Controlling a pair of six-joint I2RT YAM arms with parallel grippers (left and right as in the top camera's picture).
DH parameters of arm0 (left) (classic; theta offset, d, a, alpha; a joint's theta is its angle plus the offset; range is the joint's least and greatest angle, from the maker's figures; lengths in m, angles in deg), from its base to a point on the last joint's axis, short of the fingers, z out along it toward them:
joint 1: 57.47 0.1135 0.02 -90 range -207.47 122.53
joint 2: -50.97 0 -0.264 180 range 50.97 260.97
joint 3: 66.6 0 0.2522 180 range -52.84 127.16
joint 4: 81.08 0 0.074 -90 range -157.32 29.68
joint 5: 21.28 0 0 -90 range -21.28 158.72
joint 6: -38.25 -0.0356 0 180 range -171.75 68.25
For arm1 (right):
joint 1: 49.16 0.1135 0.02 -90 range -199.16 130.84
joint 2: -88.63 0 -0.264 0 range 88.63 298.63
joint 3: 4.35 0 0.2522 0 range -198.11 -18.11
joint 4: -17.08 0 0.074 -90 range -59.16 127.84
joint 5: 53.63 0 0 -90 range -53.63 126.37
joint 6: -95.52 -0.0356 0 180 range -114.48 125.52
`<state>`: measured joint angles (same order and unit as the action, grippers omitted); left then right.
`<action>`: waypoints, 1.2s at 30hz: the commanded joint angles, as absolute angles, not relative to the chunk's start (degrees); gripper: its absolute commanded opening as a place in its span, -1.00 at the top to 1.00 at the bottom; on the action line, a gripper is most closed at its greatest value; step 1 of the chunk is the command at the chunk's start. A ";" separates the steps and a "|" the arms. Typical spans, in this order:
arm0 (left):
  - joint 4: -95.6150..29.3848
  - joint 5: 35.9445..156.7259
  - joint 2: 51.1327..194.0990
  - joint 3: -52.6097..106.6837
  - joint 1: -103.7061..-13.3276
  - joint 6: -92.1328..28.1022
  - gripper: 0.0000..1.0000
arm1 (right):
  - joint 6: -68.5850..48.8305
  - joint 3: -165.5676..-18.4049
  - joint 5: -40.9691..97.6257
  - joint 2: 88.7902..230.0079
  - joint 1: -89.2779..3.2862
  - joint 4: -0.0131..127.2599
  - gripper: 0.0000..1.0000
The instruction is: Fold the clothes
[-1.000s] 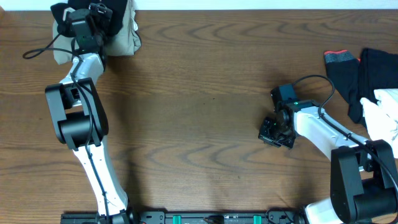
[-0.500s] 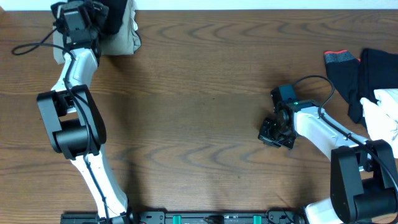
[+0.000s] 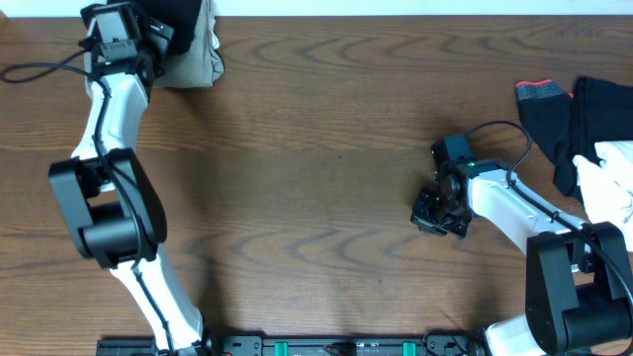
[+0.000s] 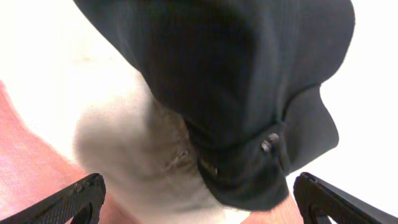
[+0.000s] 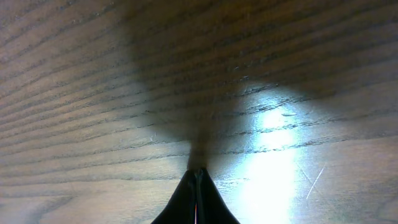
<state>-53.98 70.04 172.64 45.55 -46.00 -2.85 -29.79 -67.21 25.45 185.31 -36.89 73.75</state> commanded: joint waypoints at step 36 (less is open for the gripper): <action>-90.37 61.98 185.03 46.18 -46.33 -58.04 0.87 | -28.63 -64.59 27.31 187.96 -37.11 71.52 0.91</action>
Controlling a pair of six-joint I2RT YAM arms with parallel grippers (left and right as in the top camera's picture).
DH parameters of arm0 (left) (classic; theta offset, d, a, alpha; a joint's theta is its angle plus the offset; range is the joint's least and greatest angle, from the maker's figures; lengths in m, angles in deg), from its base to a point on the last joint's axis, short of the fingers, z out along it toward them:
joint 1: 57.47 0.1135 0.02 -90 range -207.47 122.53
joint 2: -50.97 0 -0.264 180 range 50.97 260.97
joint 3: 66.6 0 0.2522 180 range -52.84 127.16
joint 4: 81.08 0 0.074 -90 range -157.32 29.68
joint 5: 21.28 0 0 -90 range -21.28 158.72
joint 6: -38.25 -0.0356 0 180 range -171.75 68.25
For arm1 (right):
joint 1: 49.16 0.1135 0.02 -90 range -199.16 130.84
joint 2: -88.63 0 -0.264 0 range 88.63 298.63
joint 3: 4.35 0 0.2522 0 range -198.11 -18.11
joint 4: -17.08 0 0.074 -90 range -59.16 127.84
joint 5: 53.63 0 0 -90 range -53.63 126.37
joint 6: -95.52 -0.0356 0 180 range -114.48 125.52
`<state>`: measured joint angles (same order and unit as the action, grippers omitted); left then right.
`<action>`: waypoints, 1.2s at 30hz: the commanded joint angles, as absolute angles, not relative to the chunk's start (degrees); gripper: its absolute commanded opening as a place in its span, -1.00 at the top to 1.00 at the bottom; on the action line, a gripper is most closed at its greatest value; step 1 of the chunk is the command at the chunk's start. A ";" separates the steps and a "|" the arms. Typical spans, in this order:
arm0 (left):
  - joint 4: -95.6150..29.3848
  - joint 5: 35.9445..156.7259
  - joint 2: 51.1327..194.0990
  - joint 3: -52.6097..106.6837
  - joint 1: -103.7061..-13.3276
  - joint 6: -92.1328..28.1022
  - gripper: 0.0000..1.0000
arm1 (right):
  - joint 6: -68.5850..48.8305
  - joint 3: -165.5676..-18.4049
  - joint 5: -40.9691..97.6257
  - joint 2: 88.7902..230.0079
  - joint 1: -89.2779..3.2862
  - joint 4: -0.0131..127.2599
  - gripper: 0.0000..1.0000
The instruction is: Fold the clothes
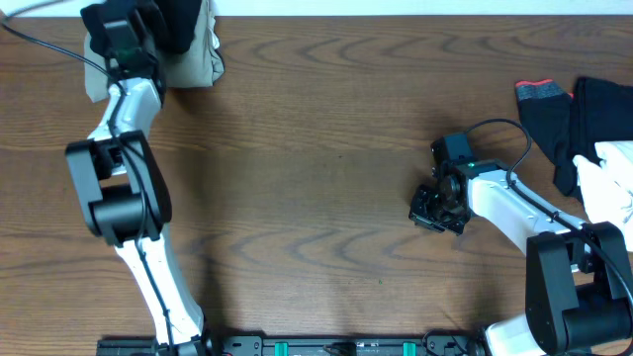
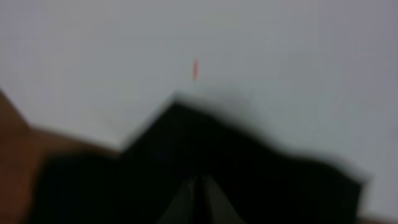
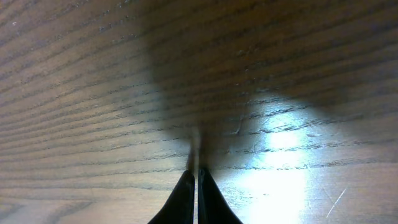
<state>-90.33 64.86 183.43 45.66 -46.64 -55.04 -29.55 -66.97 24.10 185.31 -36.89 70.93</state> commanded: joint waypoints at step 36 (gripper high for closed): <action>-94.39 60.88 192.18 46.16 -47.88 -58.41 0.87 | -28.28 -64.59 27.29 187.96 -37.11 72.55 0.85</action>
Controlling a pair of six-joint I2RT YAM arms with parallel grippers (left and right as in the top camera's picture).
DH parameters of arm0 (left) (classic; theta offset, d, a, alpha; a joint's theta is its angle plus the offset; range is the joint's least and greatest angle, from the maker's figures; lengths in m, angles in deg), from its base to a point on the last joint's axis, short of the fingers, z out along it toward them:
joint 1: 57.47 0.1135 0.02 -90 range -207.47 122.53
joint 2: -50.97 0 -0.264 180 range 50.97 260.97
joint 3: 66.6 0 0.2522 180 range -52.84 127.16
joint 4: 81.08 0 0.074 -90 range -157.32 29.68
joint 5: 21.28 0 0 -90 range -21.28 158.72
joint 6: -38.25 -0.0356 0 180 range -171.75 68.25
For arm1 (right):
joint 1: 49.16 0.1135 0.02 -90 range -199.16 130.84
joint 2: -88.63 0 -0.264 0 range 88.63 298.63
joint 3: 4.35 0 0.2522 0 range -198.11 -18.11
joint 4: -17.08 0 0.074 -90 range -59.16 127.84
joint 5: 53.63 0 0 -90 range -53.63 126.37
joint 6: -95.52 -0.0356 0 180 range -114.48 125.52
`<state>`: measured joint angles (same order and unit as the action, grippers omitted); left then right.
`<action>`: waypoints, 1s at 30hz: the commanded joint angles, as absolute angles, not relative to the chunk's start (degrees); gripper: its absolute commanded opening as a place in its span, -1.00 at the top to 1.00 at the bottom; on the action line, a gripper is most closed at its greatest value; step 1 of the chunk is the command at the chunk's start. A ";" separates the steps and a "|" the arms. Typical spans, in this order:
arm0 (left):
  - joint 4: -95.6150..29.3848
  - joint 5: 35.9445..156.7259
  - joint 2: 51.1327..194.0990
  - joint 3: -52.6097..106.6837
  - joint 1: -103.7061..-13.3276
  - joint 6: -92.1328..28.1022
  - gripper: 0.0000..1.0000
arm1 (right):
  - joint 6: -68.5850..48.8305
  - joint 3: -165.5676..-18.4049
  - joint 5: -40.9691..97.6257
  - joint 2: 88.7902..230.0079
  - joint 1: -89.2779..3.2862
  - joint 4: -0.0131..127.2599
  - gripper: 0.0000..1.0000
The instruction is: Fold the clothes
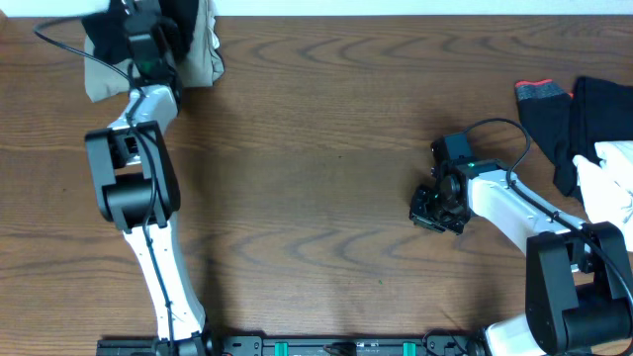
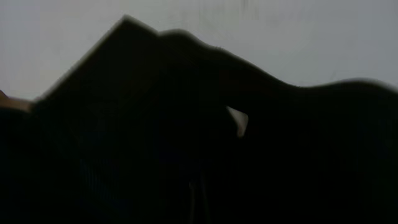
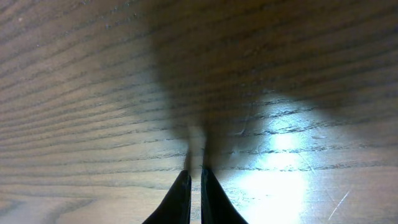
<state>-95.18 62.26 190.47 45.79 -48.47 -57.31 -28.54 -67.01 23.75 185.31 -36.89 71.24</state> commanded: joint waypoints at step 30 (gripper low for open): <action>-95.86 59.05 190.41 46.01 -40.12 -58.36 0.88 | -28.28 -64.59 27.29 187.96 -37.11 71.96 0.84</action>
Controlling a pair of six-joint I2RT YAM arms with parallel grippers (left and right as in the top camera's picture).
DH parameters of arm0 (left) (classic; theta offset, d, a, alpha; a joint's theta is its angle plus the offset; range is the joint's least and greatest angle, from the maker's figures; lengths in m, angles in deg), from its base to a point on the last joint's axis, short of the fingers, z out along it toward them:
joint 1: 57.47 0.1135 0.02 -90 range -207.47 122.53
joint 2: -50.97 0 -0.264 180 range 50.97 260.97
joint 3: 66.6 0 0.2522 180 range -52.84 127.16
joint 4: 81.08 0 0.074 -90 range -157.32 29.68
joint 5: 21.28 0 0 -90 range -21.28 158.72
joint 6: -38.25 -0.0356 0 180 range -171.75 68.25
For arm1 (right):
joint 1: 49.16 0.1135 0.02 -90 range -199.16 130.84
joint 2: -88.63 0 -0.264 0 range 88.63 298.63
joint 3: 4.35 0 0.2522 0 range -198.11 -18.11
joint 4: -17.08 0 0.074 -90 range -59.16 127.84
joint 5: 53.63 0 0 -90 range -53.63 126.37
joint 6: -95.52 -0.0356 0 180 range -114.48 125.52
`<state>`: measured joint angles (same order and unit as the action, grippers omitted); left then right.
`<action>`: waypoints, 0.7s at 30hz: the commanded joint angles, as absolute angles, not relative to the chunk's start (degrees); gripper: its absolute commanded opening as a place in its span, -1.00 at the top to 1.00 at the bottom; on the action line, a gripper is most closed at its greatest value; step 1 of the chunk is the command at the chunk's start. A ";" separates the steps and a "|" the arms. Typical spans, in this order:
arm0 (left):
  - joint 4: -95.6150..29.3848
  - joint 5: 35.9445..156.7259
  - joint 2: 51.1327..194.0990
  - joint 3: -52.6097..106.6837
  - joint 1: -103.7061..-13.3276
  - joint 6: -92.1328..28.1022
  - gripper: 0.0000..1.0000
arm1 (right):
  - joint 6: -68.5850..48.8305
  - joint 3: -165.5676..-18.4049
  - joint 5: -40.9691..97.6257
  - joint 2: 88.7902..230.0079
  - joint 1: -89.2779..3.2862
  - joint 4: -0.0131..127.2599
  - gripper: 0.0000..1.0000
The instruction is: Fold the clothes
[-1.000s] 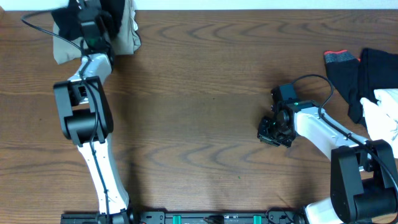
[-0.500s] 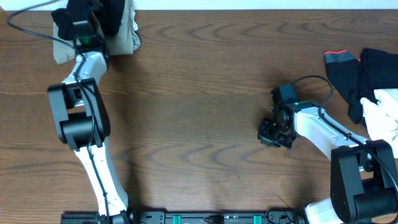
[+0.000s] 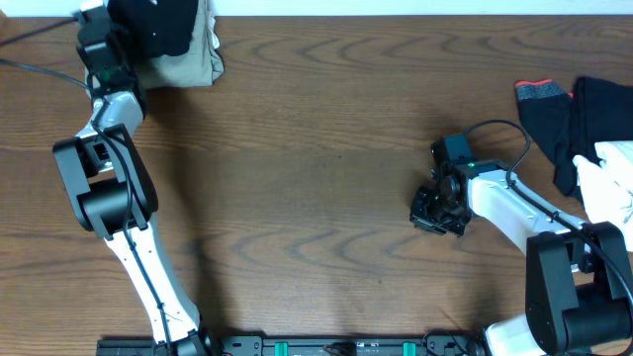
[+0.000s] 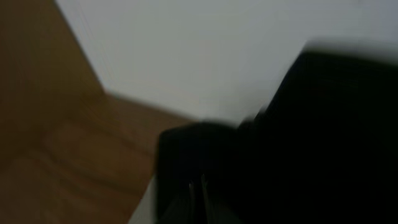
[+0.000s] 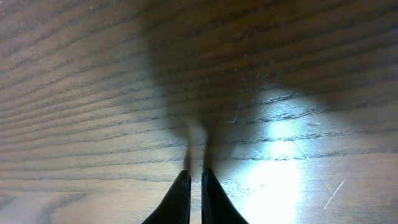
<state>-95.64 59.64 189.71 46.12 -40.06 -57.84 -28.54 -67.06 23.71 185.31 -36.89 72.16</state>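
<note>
A folded black garment (image 3: pixel 163 25) lies on a folded beige garment (image 3: pixel 188 64) at the table's far left corner. My left gripper (image 3: pixel 104 35) sits at the left edge of that stack. In the blurred left wrist view its fingertips (image 4: pixel 200 196) stand together against the black garment (image 4: pixel 311 137); whether cloth is pinched between them cannot be told. My right gripper (image 3: pixel 427 216) hovers low over bare wood right of centre, its fingers (image 5: pixel 180 193) a hair apart with nothing between them.
A loose pile lies at the right edge: a dark piece with a red hem (image 3: pixel 542 91), a black garment (image 3: pixel 598 109) and a white one (image 3: pixel 613 173). The wooden table (image 3: pixel 316 148) ends at a white background behind the stack.
My left gripper has shifted from the top of the black garment to the stack's left edge, and wood now shows on the left of its view. The right arm has not moved.
At first my left gripper was open over the black-on-beige stack while the right one rested shut over the wood. Then the left gripper was shut at the black garment, then deep against it, and now at its left side. The right fingers have parted slightly.
</note>
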 commanded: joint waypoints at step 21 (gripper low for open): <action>-88.05 59.03 157.18 45.97 -49.92 -58.34 -0.96 | -26.86 -70.01 26.68 182.38 -37.15 76.29 0.91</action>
<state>-91.51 59.31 163.24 45.83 -48.58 -57.99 -28.46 -67.65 24.97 185.14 -36.93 75.07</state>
